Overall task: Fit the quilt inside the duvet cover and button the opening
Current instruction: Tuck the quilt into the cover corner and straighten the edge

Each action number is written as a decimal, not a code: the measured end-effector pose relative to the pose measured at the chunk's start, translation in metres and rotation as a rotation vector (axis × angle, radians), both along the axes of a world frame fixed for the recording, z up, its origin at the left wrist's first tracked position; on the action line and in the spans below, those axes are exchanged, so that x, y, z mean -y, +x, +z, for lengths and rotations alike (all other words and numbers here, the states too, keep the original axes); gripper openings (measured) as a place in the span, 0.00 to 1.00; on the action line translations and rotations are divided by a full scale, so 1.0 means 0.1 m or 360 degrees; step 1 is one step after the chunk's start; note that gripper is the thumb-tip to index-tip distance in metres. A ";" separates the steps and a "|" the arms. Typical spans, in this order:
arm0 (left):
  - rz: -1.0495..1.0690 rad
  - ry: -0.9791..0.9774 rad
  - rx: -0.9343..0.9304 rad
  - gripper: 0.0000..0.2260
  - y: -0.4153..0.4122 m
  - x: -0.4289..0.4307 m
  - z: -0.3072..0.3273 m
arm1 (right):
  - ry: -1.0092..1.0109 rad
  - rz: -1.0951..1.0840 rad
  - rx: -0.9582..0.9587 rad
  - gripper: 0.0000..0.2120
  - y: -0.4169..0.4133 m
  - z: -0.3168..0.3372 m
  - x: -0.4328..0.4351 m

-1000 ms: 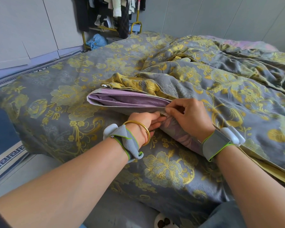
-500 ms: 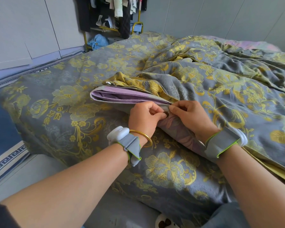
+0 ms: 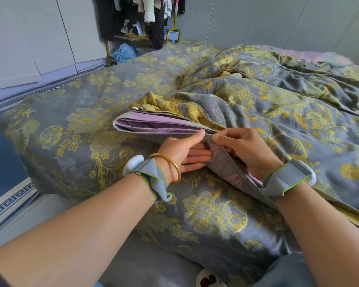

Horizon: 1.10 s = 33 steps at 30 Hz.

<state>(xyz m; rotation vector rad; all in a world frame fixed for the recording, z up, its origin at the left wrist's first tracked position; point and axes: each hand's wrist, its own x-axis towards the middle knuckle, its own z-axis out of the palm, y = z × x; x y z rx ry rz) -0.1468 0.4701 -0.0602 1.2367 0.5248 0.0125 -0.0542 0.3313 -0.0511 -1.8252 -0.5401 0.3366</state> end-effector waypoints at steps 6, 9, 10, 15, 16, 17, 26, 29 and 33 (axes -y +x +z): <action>0.0000 -0.0034 -0.0085 0.10 -0.01 0.00 -0.05 | -0.0122 0.0126 0.0071 0.09 -0.04 0.04 0.04; 0.0018 -0.0085 -0.0115 0.01 -0.02 0.01 -0.07 | -0.0076 0.0117 0.0069 0.05 -0.04 0.03 0.03; 0.0020 -0.0093 -0.0119 0.02 -0.02 -0.01 -0.08 | -0.0069 0.0107 0.0076 0.04 -0.04 0.02 0.02; -0.0012 -0.0080 -0.0124 0.02 -0.09 -0.07 -0.14 | -0.0172 0.0184 0.0214 0.08 -0.03 0.02 0.01; -0.0023 -0.0084 -0.0136 0.02 -0.10 -0.09 -0.15 | -0.0249 0.0231 0.0307 0.08 -0.03 0.03 0.02; -0.0047 -0.0094 -0.0153 0.03 -0.12 -0.09 -0.14 | -0.0331 0.0298 0.0409 0.07 -0.05 0.05 0.02; -0.0214 0.0172 -0.0463 0.09 -0.32 -0.21 -0.24 | -0.0629 0.0580 0.0660 0.05 -0.16 0.04 0.18; -0.0579 0.0568 -0.0772 0.13 -0.40 -0.21 -0.11 | -0.0562 0.0413 0.0661 0.03 -0.13 0.09 0.31; -0.0690 0.1304 -0.0814 0.12 -0.41 -0.20 0.20 | -0.0525 0.0328 0.0678 0.02 -0.15 0.15 0.40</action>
